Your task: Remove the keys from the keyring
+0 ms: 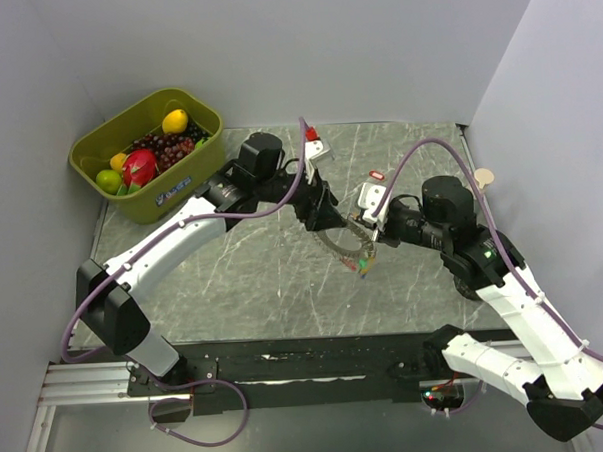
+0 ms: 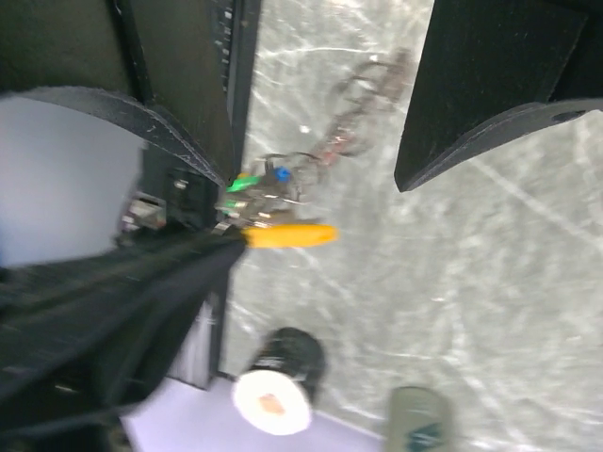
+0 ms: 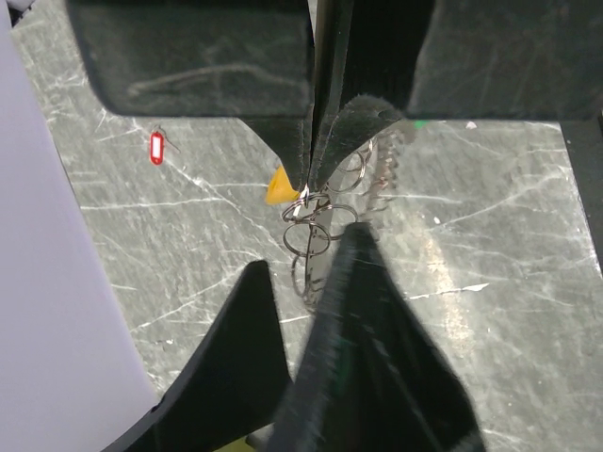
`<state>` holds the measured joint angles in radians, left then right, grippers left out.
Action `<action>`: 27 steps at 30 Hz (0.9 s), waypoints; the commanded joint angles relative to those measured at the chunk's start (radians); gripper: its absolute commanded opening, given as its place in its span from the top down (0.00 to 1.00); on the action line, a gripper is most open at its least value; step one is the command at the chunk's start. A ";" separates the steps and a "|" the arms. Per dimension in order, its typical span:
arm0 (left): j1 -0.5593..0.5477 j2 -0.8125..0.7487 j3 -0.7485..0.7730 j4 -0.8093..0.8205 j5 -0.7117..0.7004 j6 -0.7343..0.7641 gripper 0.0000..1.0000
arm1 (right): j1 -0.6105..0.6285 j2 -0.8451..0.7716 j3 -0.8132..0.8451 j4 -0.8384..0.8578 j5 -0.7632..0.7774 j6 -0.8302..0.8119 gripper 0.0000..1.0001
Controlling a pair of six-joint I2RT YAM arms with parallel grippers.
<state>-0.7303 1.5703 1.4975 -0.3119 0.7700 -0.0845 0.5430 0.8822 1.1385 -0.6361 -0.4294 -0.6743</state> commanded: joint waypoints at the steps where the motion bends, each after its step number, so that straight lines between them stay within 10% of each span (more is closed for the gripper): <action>1: -0.009 -0.009 0.014 0.027 -0.129 0.046 0.25 | 0.011 -0.006 0.021 0.070 0.001 0.001 1.00; 14: -0.034 0.019 0.036 -0.059 0.077 0.138 0.31 | 0.012 -0.023 0.023 0.082 0.034 0.002 1.00; 27: -0.041 0.008 0.021 -0.069 0.046 0.167 0.77 | 0.012 -0.025 0.050 0.079 0.044 -0.001 1.00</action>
<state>-0.7658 1.5955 1.4979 -0.3874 0.7967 0.0669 0.5472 0.8783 1.1389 -0.6357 -0.3992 -0.6739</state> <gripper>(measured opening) 0.264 0.008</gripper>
